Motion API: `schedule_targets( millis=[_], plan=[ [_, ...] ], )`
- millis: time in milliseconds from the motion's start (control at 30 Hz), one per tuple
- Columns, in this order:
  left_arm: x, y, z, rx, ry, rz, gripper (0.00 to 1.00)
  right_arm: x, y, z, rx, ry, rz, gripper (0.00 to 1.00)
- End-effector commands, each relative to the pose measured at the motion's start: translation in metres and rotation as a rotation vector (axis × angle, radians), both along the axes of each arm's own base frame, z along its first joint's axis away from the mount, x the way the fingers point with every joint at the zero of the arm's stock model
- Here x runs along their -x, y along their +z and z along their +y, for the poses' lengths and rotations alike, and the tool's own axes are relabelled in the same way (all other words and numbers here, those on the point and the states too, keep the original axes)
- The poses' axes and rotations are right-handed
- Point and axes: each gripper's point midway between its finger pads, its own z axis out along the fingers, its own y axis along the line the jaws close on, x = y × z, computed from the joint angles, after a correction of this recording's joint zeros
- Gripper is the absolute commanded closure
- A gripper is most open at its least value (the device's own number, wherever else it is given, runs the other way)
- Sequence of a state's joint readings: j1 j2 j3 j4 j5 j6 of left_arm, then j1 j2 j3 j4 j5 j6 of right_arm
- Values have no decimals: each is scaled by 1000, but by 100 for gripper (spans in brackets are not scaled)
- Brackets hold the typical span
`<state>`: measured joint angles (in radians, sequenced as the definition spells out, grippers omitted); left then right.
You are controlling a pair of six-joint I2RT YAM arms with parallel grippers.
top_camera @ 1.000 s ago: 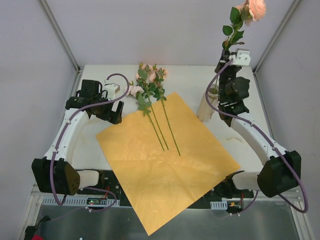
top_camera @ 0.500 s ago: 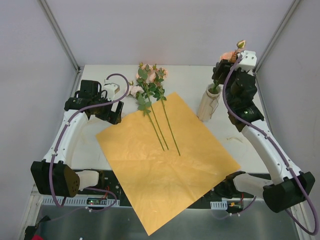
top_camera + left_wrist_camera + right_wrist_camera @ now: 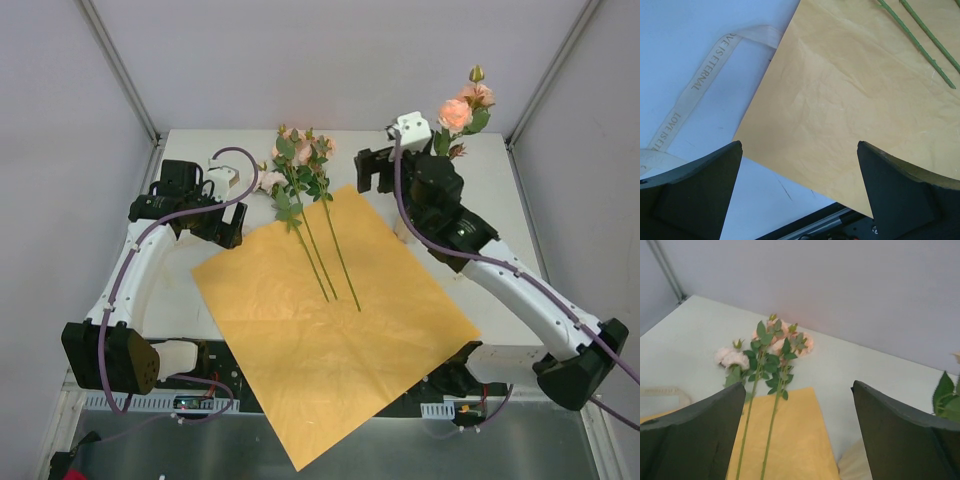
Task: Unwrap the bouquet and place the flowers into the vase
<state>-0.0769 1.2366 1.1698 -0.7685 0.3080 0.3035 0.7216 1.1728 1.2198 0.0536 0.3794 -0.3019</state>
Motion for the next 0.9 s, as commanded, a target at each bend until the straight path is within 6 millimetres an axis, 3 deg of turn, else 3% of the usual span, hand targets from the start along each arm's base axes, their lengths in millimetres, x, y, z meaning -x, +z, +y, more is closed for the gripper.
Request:
schedule_targets(
  millis=[0, 33, 67, 233, 300, 400, 500, 700, 867],
  plan=[
    [0, 9, 5, -10, 15, -19, 1, 2, 0, 37, 113, 90, 46, 9],
    [0, 10, 4, -9, 14, -18, 1, -5, -20, 52, 142, 124, 97, 8],
    [0, 10, 4, -7, 15, -16, 1, -8, -25, 59, 141, 140, 123, 8],
    [0, 9, 2, -1, 7, -15, 1, -22, -121, 98, 242, 221, 365, 12],
    [0, 10, 3, -1, 7, -17, 1, -30, -156, 104, 285, 218, 442, 15],
    [1, 9, 3, -3, 4, -15, 1, -37, -185, 111, 292, 234, 506, 18],
    [2, 7, 3, -1, 0, -13, 1, -49, -226, 116, 322, 235, 590, 21],
    [5, 3, 2, -2, -12, -4, 1, -63, -267, 118, 335, 238, 693, 27],
    [4, 0, 2, -3, -10, 6, 1, -71, -289, 121, 358, 240, 752, 34]
  ],
)
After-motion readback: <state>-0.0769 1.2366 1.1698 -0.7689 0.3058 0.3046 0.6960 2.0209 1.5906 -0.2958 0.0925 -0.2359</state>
